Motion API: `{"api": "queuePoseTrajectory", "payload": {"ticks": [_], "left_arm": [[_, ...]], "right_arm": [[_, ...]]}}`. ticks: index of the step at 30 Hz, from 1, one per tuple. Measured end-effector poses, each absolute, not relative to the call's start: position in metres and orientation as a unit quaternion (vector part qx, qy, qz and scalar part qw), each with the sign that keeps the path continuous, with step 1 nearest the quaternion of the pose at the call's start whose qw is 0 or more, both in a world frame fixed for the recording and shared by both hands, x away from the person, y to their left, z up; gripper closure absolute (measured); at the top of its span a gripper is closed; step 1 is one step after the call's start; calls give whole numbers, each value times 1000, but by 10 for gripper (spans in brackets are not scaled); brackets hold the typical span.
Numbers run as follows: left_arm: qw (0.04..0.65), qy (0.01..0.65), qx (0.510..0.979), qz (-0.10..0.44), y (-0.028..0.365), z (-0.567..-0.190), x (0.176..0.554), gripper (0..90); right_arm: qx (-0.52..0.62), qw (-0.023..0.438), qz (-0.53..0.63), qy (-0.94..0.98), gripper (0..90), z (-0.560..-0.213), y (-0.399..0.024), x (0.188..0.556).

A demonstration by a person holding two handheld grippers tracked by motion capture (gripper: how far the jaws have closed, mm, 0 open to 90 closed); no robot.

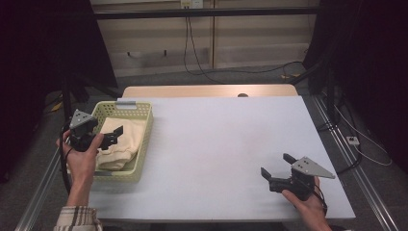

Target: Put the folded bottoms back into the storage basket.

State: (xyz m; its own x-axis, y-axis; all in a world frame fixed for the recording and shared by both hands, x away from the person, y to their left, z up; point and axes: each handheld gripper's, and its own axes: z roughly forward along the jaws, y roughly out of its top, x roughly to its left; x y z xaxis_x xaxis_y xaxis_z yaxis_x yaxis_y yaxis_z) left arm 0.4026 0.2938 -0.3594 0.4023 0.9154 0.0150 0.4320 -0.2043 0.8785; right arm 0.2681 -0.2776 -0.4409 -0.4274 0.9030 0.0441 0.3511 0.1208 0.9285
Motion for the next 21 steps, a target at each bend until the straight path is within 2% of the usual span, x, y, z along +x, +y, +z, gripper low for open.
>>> {"api": "queuePoseTrajectory", "payload": {"ticks": [4, 14, 21], "left_arm": [[409, 473, 728, 282, 292, -361, 394, 46], [423, 474, 726, 261, 291, -373, 377, 52], [426, 468, 727, 267, 286, -373, 367, 55]], "right_arm": [[453, 284, 485, 692, 43, -441, -278, 268], [453, 285, 486, 692, 45, -440, -277, 267], [453, 284, 485, 692, 45, -440, -277, 267]]}}
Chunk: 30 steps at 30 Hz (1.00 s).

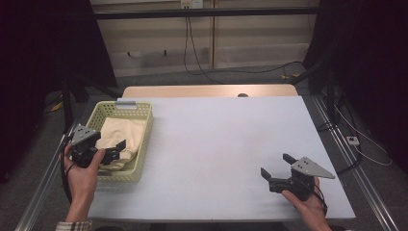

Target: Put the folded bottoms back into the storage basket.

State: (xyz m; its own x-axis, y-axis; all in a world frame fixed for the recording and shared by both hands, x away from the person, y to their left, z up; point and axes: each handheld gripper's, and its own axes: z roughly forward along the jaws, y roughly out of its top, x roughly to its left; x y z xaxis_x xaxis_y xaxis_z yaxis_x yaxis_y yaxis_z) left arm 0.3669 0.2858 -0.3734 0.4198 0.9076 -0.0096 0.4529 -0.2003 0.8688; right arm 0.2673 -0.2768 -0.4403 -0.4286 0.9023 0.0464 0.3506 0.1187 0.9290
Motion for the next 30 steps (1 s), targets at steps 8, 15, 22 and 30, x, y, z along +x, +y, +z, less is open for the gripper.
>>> {"api": "queuePoseTrajectory", "payload": {"ticks": [8, 15, 22, 30], "left_arm": [[425, 439, 744, 271, 271, -370, 352, 56], [435, 425, 746, 272, 261, -366, 341, 57], [436, 422, 748, 268, 249, -369, 342, 59], [449, 405, 753, 261, 233, -364, 344, 59]], "right_arm": [[451, 285, 486, 692, 47, -440, -276, 267], [452, 284, 486, 692, 46, -440, -277, 267], [449, 285, 485, 694, 46, -440, -276, 267], [449, 284, 486, 694, 46, -440, -276, 267]]}}
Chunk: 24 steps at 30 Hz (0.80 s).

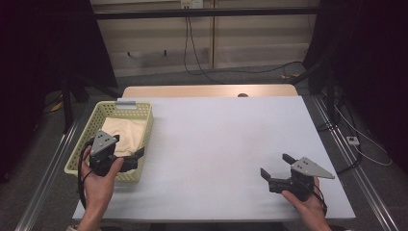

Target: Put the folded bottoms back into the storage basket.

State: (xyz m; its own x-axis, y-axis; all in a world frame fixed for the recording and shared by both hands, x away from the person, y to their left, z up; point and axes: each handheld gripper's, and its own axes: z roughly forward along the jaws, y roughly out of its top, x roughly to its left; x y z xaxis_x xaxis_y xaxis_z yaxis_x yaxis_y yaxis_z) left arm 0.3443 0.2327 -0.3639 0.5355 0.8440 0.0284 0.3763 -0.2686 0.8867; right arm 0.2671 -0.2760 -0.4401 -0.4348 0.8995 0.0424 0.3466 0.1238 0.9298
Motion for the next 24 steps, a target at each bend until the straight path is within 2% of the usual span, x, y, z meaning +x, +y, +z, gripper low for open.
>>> {"api": "queuePoseTrajectory", "payload": {"ticks": [6, 24], "left_arm": [[457, 403, 756, 237, 222, -364, 347, 59], [460, 368, 772, 238, 187, -360, 360, 59]], "right_arm": [[448, 284, 487, 694, 45, -440, -276, 267], [448, 282, 489, 693, 45, -440, -276, 267]]}}
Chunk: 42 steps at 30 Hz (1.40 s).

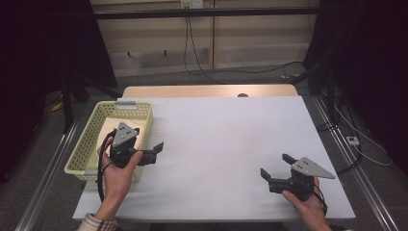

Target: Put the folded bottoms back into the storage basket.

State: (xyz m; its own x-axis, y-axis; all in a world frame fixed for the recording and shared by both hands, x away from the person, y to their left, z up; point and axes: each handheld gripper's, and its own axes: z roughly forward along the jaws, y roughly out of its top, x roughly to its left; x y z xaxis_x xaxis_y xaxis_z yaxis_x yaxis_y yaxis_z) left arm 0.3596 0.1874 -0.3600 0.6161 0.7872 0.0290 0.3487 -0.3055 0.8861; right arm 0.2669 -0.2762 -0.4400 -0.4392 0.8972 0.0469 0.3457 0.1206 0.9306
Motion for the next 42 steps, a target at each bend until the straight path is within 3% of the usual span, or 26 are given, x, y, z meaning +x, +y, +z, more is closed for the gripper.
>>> {"api": "queuePoseTrajectory", "payload": {"ticks": [42], "left_arm": [[461, 344, 798, 181, 118, -396, 375, 63]], "right_arm": [[446, 280, 488, 696, 45, -440, -276, 267]]}}
